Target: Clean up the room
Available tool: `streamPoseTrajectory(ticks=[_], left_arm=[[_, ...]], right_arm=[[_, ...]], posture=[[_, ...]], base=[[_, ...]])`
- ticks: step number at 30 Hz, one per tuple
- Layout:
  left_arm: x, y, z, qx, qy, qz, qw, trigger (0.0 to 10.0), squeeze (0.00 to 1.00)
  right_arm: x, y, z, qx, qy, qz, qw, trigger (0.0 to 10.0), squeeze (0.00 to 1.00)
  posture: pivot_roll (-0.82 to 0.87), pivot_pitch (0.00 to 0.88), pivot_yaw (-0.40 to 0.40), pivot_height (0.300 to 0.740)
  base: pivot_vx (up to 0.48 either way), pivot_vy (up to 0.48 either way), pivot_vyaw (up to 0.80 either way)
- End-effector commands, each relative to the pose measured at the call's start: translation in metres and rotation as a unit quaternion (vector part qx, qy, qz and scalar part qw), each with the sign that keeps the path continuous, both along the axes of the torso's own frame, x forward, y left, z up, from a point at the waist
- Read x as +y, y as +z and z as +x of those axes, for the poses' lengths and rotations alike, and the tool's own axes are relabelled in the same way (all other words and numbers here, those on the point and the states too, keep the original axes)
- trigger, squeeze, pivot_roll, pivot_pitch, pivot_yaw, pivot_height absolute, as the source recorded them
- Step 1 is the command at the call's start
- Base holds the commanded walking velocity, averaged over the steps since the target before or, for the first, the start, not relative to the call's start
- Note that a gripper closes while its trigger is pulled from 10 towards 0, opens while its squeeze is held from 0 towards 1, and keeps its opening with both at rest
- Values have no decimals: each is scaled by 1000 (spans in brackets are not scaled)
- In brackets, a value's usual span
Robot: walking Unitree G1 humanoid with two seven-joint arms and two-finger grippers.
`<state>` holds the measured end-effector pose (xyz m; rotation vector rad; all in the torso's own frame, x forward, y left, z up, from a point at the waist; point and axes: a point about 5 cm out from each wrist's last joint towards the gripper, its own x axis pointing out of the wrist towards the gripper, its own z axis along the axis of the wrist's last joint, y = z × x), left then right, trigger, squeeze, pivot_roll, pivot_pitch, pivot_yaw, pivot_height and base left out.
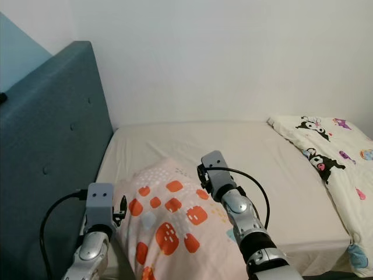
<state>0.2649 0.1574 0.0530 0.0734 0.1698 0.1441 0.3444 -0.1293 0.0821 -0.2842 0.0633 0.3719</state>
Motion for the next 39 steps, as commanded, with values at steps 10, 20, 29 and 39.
streamPoseTrajectory(ticks=[10, 20, 29, 39], left_arm=[[-8, -9, -6, -3, -29, -11, 1000, 10000, 0], [-21, -12, -15, -11, -52, -6, 999, 10000, 0], [-34, 7, 6, -56, -61, -7, 997, 10000, 0], [-55, 19, 18, -80, -112, 2, 991, 10000, 0]], right_arm=[[-9, -15, -15, 10, -18, 2, 1000, 10000, 0], [-23, -43, -54, 10, -56, 9, 998, 10000, 0], [-29, -40, -65, 5, -73, 59, 996, 10000, 0], [-27, -41, -70, 24, -58, 29, 998, 10000, 0]], posture=[[-96, 0, -87, 740], [-79, 0, -68, 740], [-83, 0, -54, 740], [-88, 0, -48, 740]], base=[[0, 0, 0], [0, 0, 0], [0, 0, 0], [0, 0, 0]])
